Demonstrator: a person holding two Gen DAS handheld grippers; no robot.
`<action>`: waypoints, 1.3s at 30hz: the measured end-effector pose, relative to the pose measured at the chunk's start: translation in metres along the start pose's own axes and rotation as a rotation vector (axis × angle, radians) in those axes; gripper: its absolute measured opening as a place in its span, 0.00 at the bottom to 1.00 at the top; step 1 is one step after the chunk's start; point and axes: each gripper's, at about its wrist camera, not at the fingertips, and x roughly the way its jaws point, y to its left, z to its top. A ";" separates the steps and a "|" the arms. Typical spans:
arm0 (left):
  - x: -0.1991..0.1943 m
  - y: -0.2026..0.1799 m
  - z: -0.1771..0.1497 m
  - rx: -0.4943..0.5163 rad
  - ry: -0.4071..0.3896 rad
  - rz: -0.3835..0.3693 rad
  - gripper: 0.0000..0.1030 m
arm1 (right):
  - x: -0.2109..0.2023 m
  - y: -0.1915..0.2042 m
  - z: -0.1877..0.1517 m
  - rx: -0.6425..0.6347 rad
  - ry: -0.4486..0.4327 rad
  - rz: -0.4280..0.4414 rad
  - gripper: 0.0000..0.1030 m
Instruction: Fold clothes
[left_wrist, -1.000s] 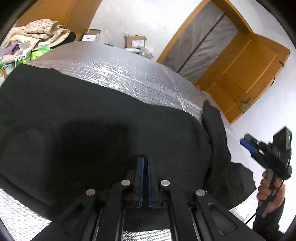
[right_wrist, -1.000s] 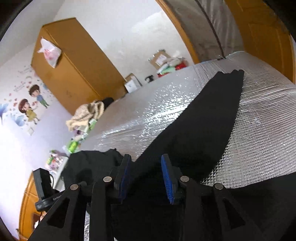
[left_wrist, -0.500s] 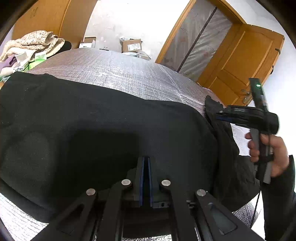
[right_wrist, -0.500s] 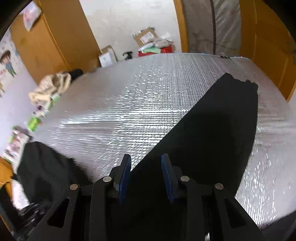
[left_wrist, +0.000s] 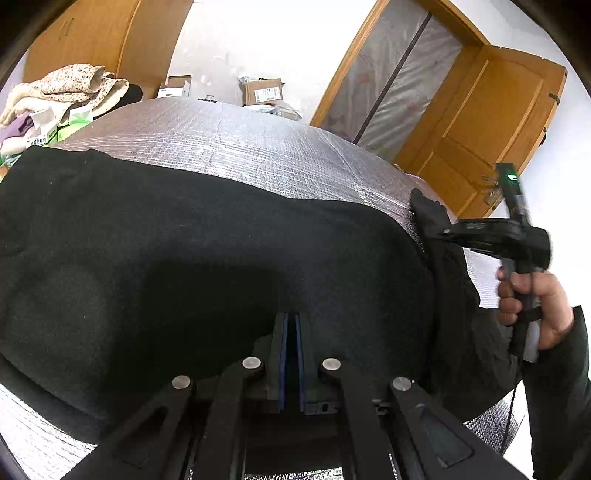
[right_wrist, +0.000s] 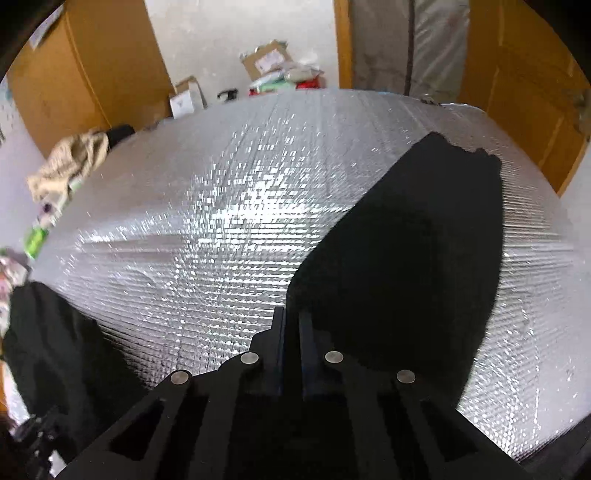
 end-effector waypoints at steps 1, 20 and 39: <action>0.000 -0.001 0.000 0.000 0.000 0.000 0.03 | -0.008 -0.006 -0.001 0.017 -0.016 0.019 0.06; -0.024 -0.052 0.005 0.103 -0.011 -0.137 0.04 | -0.193 -0.099 -0.160 0.347 -0.258 0.140 0.06; 0.028 -0.136 -0.023 0.312 0.155 -0.207 0.04 | -0.183 -0.099 -0.160 0.176 -0.274 0.087 0.28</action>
